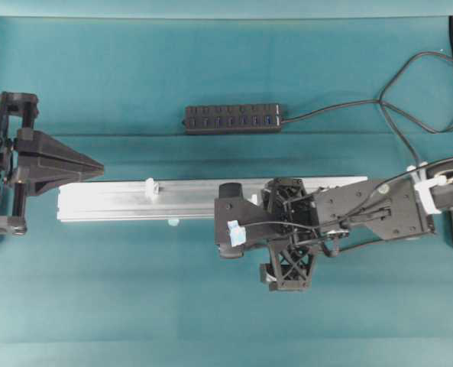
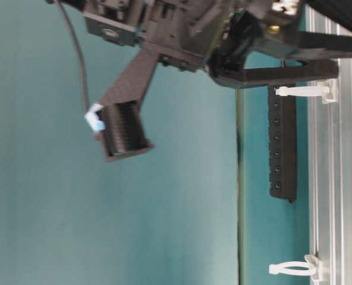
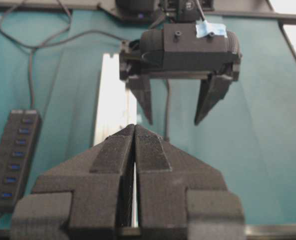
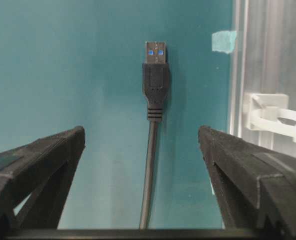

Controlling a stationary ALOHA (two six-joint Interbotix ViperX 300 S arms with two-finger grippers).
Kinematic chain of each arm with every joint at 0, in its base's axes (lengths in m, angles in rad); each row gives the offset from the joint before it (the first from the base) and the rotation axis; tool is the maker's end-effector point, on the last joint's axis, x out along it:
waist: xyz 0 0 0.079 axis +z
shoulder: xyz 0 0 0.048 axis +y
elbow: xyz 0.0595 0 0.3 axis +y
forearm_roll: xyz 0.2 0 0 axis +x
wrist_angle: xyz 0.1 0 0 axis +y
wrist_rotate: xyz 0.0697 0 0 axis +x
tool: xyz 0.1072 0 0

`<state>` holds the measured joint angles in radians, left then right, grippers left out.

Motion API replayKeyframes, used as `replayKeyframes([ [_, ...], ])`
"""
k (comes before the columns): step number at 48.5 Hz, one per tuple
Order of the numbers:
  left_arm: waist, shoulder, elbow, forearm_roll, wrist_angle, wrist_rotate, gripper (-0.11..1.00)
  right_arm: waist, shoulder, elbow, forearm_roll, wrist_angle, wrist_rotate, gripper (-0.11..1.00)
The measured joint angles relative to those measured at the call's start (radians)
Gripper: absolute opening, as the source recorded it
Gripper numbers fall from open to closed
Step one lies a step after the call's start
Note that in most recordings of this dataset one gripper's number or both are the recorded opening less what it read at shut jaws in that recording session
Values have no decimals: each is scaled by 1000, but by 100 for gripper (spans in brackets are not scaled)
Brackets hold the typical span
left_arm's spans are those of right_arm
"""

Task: Pass the USB cable through three rings with both arms.
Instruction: 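Lower the right gripper and grasp the black USB cable behind the plug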

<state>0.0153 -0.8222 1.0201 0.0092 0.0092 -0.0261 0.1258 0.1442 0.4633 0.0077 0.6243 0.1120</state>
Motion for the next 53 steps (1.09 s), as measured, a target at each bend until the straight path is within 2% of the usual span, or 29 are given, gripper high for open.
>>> replayKeyframes([
  [26,-2,-3,0,0,5,0,2,0,80,9,-23,-23,0,77],
  [43,0,-3,0,0,5,2,2,0,80,35,-23,-41,0,76],
  [53,0,-5,0,0,5,0,2,0,80,38,-25,-43,0,66],
])
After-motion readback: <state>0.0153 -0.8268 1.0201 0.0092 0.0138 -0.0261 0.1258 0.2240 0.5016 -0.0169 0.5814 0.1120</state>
